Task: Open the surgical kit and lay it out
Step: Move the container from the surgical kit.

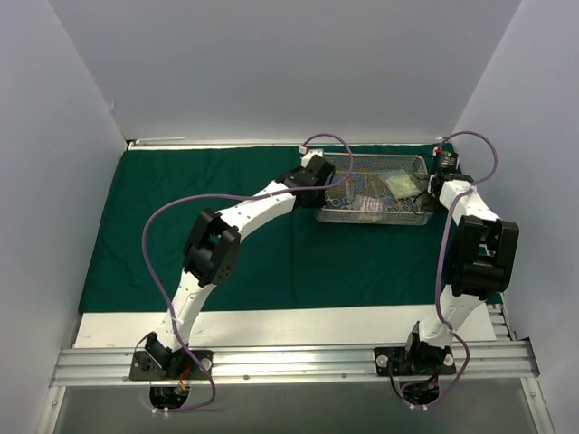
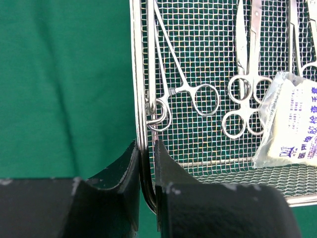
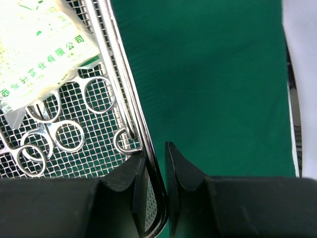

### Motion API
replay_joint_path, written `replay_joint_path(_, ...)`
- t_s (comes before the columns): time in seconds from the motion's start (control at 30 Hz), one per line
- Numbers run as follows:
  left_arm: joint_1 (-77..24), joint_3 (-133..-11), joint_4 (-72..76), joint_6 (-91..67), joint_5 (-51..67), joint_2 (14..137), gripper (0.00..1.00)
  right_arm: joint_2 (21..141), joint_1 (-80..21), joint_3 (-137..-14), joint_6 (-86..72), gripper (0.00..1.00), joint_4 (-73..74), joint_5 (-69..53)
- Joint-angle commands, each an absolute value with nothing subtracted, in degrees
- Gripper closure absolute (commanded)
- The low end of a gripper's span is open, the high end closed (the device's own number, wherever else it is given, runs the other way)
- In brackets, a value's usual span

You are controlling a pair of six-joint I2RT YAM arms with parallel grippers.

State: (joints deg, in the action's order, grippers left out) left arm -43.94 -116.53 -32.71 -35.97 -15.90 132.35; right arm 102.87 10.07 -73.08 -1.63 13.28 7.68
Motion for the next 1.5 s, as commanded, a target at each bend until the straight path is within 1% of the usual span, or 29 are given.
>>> replay_joint_path(0.0, -48.6, -120.9, -30.8, -28.3, -11.8, 131.0, 0.96, 99.7, 13.9, -74.4, -5.5, 1.00, -1.6, 18.5)
replay_joint_path(0.1, -49.1, -121.5, -31.0, -28.1, -11.3, 131.9, 0.96, 100.4, 15.2, -73.8, -5.1, 1.00, -3.3, 19.9)
replay_joint_path(0.23, -50.5, -121.2, -30.9, -27.5, -10.6, 132.4, 0.95, 102.8, 17.8, -75.8, -4.2, 1.00, -3.6, 18.5)
replay_joint_path(0.3, -51.0, -121.1, -31.2, -27.3, -10.6, 132.5, 0.94, 104.0, 18.3, -76.3, -3.5, 0.98, -4.1, 18.3)
replay_joint_path(0.43, -52.0, -120.8, -31.5, -27.7, -10.0, 132.6, 0.94, 105.6, 19.0, -77.1, -3.5, 0.97, -2.7, 18.6)
replay_joint_path(0.5, -53.1, -120.6, -31.7, -27.7, -10.8, 132.6, 0.94, 105.5, 19.2, -75.8, -3.4, 0.94, -3.7, 19.0)
replay_joint_path(0.53, -53.3, -120.5, -31.9, -27.8, -11.2, 132.7, 0.93, 105.6, 19.3, -75.4, -3.4, 0.88, -4.0, 19.0)
replay_joint_path(0.57, -53.8, -120.3, -31.9, -28.0, -11.1, 132.8, 0.93, 106.2, 19.7, -75.5, -3.4, 0.86, -3.9, 18.9)
replay_joint_path(0.77, -54.1, -121.1, -33.0, -29.8, -10.2, 134.1, 0.91, 108.3, 20.6, -77.5, -3.5, 0.84, -2.5, 18.9)
replay_joint_path(0.8, -54.1, -121.4, -33.1, -29.8, -10.4, 134.2, 0.91, 108.5, 20.7, -78.0, -3.6, 0.82, -2.2, 18.7)
replay_joint_path(0.83, -54.1, -121.5, -33.2, -29.9, -10.5, 134.3, 0.91, 108.5, 20.7, -78.0, -3.6, 0.76, -2.1, 18.7)
replay_joint_path(0.93, -54.1, -121.7, -33.4, -30.1, -9.8, 134.7, 0.89, 108.9, 20.9, -77.5, -3.8, 0.74, -2.0, 18.4)
replay_joint_path(1.0, -54.1, -121.6, -33.5, -30.2, -9.6, 134.9, 0.88, 108.5, 21.1, -77.0, -4.0, 0.67, -2.6, 17.1)
replay_joint_path(1.03, -54.1, -121.6, -33.7, -30.2, -9.6, 134.9, 0.88, 108.5, 21.1, -76.8, -4.0, 0.61, -2.8, 16.6)
replay_joint_path(1.13, -54.0, -121.6, -34.3, -30.6, -9.7, 135.3, 0.87, 108.2, 21.1, -77.2, -4.1, 0.49, -2.3, 15.8)
replay_joint_path(1.17, -54.0, -121.5, -34.4, -30.7, -9.7, 135.4, 0.84, 107.9, 21.1, -77.5, -4.4, 0.48, -2.0, 15.6)
replay_joint_path(1.23, -53.9, -121.6, -34.4, -30.7, -9.6, 135.4, 0.81, 107.3, 21.1, -77.5, -4.8, 0.44, -1.8, 15.3)
replay_joint_path(1.33, -53.4, -121.6, -34.7, -30.8, -9.8, 135.4, 0.75, 105.6, 21.1, -77.0, -6.1, 0.37, -1.8, 13.9)
replay_joint_path(1.4, -52.6, -121.6, -35.2, -31.3, -9.8, 135.3, 0.72, 104.2, 21.1, -76.5, -7.1, 0.36, -1.8, 12.7)
replay_joint_path(1.47, -51.9, -121.4, -35.3, -31.6, -9.8, 135.0, 0.72, 102.8, 21.1, -75.9, -7.9, 0.33, -2.0, 11.3)
